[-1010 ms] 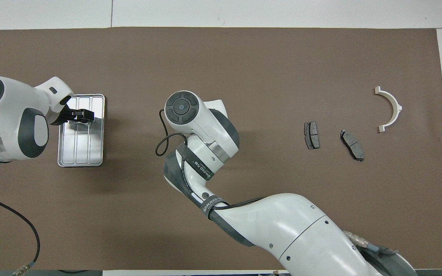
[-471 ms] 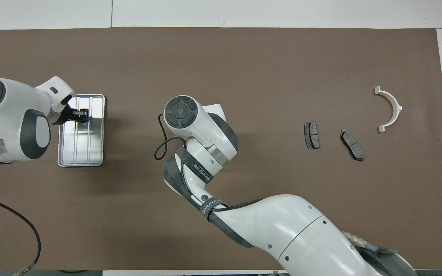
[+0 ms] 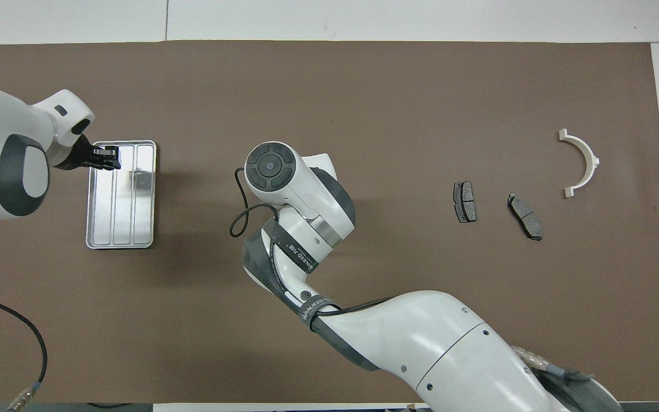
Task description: Place bearing gear from tray to pile
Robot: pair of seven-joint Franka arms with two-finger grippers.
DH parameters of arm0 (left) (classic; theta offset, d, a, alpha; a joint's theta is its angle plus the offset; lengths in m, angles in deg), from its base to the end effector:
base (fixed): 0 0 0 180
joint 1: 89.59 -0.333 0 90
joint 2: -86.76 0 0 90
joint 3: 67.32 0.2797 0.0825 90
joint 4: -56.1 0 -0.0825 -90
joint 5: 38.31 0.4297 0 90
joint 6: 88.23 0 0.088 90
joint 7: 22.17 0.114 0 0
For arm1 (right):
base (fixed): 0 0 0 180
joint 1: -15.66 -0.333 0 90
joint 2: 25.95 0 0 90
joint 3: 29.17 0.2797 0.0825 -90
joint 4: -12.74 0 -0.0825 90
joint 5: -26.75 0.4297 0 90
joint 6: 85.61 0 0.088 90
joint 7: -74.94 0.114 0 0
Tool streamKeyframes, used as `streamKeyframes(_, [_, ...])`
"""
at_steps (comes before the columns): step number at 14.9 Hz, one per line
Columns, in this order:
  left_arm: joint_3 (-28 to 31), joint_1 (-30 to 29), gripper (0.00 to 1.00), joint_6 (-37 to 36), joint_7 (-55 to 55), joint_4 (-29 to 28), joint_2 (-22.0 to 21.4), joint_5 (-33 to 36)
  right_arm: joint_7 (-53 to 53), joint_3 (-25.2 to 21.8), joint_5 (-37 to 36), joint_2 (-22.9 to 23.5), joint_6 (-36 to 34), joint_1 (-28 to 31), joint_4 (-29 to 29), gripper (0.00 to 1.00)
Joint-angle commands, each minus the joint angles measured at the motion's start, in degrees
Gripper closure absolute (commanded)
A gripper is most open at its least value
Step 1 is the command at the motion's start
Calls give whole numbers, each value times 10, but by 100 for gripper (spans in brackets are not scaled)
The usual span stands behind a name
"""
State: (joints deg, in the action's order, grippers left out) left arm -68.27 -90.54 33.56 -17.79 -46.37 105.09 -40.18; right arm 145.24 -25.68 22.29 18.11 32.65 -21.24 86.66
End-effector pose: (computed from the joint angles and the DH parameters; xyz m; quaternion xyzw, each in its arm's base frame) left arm 0.6676 -0.0012 0.3110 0.9994 -0.0293 0.0093 0.0162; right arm 0.5880 0.4826 0.2351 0.9685 -0.2487 0.0127 0.0049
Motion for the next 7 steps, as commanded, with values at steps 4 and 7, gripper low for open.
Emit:
streamKeyframes(4, [0,39,100,-132,-70,90,-35,-43,5,5,-5,-11,-8,13,10,100])
streamKeyframes(7, [1,66,100,-128,-115,90,-35,-37,-53,4,-3,-56,-68,47,9,100])
